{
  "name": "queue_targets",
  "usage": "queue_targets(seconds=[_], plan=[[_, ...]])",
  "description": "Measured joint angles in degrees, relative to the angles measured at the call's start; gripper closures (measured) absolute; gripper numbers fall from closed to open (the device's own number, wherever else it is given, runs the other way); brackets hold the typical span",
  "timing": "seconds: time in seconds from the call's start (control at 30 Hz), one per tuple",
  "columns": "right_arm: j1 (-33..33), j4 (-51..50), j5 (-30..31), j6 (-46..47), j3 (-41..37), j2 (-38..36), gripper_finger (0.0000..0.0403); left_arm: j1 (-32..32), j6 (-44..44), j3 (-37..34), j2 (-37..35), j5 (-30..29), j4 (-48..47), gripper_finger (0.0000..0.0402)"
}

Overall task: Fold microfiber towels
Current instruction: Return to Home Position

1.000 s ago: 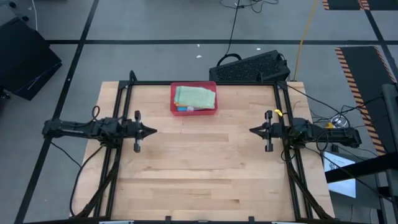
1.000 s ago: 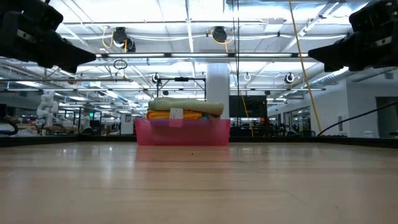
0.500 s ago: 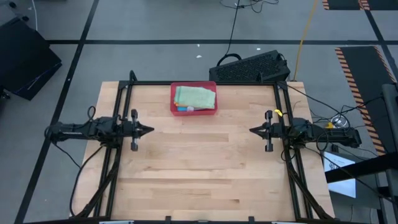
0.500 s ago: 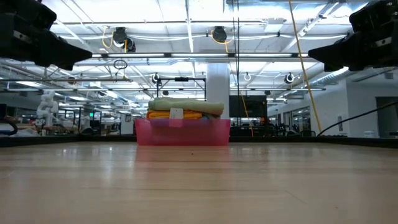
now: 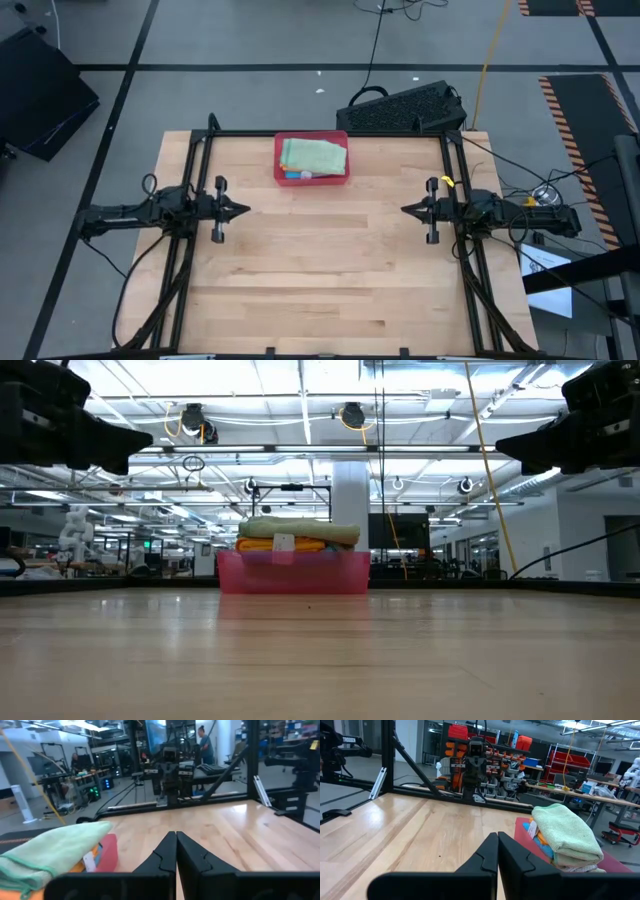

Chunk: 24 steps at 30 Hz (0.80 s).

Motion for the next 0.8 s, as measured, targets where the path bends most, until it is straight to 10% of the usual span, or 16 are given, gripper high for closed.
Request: queue_targets(seconds=[0.8], plan=[[0.0,0.0,0.0,0.0,0.0,0.0,0.0403,1.5,-0.5,0.0,0.6,0.5,-0.9,0.0394]])
